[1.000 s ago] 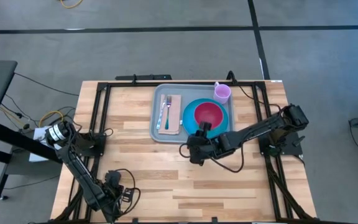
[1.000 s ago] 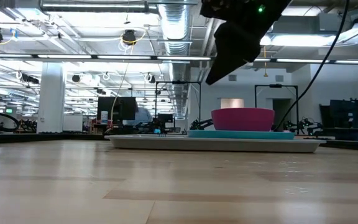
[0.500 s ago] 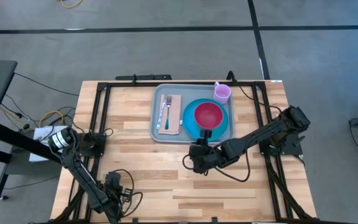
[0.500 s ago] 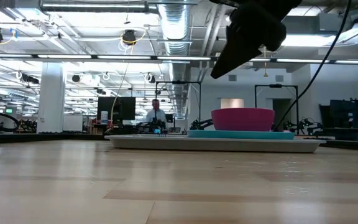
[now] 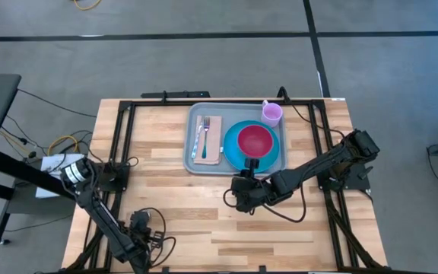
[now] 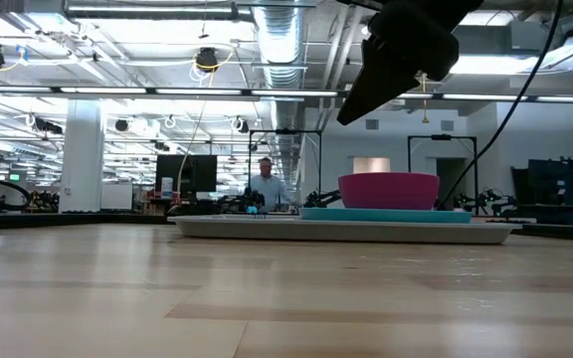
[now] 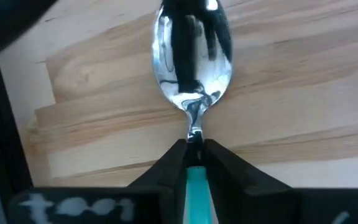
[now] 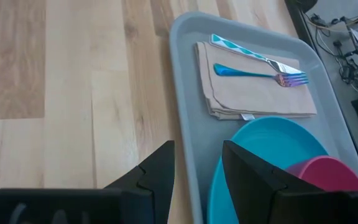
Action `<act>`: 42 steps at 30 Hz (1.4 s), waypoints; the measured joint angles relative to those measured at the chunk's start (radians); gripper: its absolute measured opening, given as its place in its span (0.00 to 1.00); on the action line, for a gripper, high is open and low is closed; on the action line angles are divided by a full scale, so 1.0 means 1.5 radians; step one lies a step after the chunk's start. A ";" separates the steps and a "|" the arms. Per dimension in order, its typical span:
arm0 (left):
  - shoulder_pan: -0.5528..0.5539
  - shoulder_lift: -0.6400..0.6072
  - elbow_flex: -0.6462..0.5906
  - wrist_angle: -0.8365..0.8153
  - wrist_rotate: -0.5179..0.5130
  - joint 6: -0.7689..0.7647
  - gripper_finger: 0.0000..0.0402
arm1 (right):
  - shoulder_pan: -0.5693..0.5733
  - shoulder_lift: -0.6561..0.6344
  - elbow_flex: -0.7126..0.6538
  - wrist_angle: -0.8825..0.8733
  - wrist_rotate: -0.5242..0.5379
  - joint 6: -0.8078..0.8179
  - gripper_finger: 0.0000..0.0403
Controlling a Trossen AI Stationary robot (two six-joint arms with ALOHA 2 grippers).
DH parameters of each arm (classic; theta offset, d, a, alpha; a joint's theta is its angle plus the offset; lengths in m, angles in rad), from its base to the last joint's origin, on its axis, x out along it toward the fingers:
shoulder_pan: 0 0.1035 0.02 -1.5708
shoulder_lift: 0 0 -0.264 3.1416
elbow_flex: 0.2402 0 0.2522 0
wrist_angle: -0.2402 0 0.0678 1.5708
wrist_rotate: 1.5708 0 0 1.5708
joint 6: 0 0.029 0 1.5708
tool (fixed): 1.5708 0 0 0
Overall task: Set up tray
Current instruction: Put the blue spoon to the right of the blue fork on the brown napkin
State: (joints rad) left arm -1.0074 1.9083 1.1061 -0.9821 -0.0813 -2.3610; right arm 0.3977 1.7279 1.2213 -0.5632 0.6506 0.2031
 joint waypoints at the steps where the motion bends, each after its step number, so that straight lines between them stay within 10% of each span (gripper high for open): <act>1: 0.006 0.000 0.001 -0.003 0.001 0.001 0.09 | 0.000 0.000 0.000 0.000 0.000 0.000 0.32; 6: 0.057 0.001 0.034 -0.081 -0.013 0.013 0.03 | 0.000 0.000 0.000 0.002 0.000 0.000 0.32; 12: 0.155 0.002 0.082 -0.117 -0.191 0.055 0.08 | 0.000 0.000 0.000 0.002 0.000 0.000 0.32; 23: 0.423 0.001 0.151 -0.093 -0.450 0.401 0.06 | 0.000 0.000 0.000 -0.003 0.000 0.000 0.32; 32: 0.635 0.001 0.169 0.258 -0.411 0.879 0.04 | 0.000 0.000 0.000 -0.012 0.000 0.000 0.32; 42: 0.793 0.005 0.168 0.352 -0.359 0.986 0.05 | -0.001 0.000 0.000 -0.025 0.000 -0.013 0.32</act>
State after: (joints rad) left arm 0.1827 1.9154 1.3575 -0.4546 -0.6192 -0.8818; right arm 0.3965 1.7279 1.2209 -0.6010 0.6511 0.1836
